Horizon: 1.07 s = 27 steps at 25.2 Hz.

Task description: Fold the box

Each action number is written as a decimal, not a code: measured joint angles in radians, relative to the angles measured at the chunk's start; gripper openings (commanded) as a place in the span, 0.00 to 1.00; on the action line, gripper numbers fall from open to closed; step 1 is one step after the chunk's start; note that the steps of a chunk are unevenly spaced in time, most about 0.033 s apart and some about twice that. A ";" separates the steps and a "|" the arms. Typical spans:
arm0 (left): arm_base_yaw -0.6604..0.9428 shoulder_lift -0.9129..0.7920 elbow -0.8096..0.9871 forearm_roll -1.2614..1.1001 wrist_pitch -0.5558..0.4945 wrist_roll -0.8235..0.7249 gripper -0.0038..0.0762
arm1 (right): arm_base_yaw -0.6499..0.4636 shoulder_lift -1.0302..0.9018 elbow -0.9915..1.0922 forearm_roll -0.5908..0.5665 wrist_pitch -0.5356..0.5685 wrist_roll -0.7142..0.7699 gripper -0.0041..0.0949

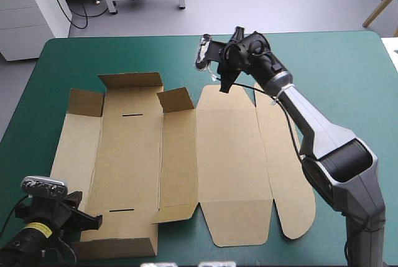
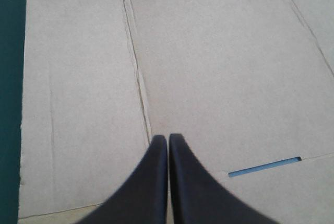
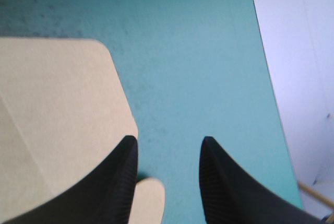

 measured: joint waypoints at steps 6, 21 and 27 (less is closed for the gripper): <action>0.000 0.000 -0.003 0.000 0.021 0.018 0.04 | -0.167 -0.015 0.003 0.041 0.255 0.257 0.03; 0.000 0.000 -0.049 0.000 0.136 0.063 0.04 | -0.466 -0.577 0.634 0.206 0.284 0.488 0.02; 0.000 0.000 -0.049 0.000 0.136 0.063 0.04 | -0.510 -0.907 0.980 0.244 0.237 0.488 0.02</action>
